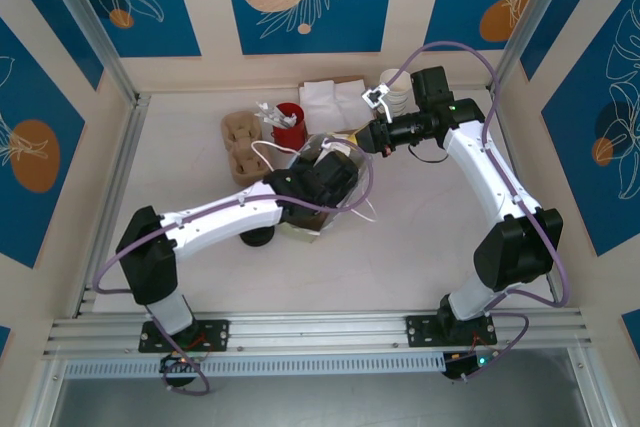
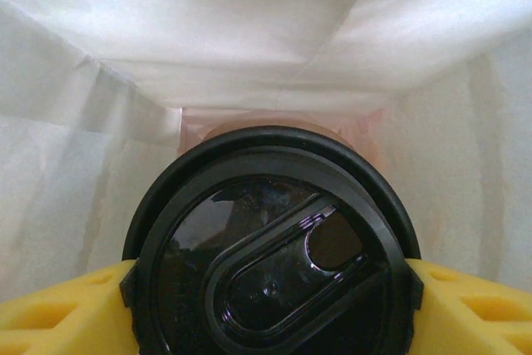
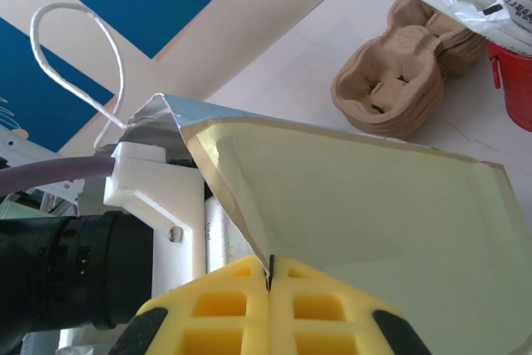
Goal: Pack the takeout coffee
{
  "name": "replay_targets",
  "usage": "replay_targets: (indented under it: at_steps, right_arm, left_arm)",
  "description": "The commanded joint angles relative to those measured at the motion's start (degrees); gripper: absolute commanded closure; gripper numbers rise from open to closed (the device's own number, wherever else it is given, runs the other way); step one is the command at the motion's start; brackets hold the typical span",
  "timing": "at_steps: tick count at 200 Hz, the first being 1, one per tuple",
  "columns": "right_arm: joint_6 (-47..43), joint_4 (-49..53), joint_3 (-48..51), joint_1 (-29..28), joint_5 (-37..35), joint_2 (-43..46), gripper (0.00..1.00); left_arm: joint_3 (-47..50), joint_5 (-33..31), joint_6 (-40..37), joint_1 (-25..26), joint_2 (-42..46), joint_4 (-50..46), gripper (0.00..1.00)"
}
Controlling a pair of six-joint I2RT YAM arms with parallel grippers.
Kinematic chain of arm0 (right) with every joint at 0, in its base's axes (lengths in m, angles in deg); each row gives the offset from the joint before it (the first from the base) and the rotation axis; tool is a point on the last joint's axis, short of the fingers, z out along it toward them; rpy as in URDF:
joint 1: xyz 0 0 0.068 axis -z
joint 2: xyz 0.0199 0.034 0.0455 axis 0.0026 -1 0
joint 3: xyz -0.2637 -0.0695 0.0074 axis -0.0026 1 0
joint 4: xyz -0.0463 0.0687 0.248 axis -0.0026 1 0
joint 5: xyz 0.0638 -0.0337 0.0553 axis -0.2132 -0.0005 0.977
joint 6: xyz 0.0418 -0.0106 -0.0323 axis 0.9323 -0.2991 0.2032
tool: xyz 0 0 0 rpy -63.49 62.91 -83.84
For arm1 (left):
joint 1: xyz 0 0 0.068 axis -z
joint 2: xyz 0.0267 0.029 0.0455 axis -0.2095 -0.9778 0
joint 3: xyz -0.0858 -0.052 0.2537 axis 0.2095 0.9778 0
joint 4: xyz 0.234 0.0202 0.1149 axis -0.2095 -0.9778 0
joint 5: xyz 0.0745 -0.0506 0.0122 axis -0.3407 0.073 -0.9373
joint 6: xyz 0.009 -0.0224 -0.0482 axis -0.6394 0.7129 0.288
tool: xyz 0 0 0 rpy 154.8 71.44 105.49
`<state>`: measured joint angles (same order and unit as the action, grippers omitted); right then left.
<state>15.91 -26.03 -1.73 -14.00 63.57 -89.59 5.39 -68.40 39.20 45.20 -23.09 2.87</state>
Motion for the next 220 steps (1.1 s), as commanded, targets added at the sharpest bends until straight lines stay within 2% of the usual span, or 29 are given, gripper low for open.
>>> replay_targets:
  at_steps: [1,34,94,117,166,220]
  right_arm:
    - [0.9,2.0,1.8,-2.2,6.4,4.0,1.00]
    - [1.9,-1.2,4.0,-1.8,6.0,5.7,0.95]
    - [4.9,-3.9,4.3,-0.4,2.6,7.2,0.66]
    - [7.9,-6.6,4.5,1.2,1.5,8.8,0.58]
    - [12.2,-10.8,4.3,4.7,-3.5,12.6,0.56]
    - [14.4,-13.7,6.4,5.7,-7.8,17.3,0.53]
  left_arm:
    - [-1.5,0.9,1.1,-0.5,-2.0,0.2,0.27]
    - [-2.5,2.2,2.7,-1.4,-3.7,-0.7,0.26]
    - [-3.3,4.4,4.9,-3.0,-5.7,-0.9,0.26]
    - [-4.0,5.5,6.2,-3.5,-6.7,-2.0,0.26]
    - [-6.6,8.6,8.2,-5.2,-8.7,-5.0,0.26]
    - [-13.3,13.7,9.6,-7.0,-13.8,-10.6,0.27]
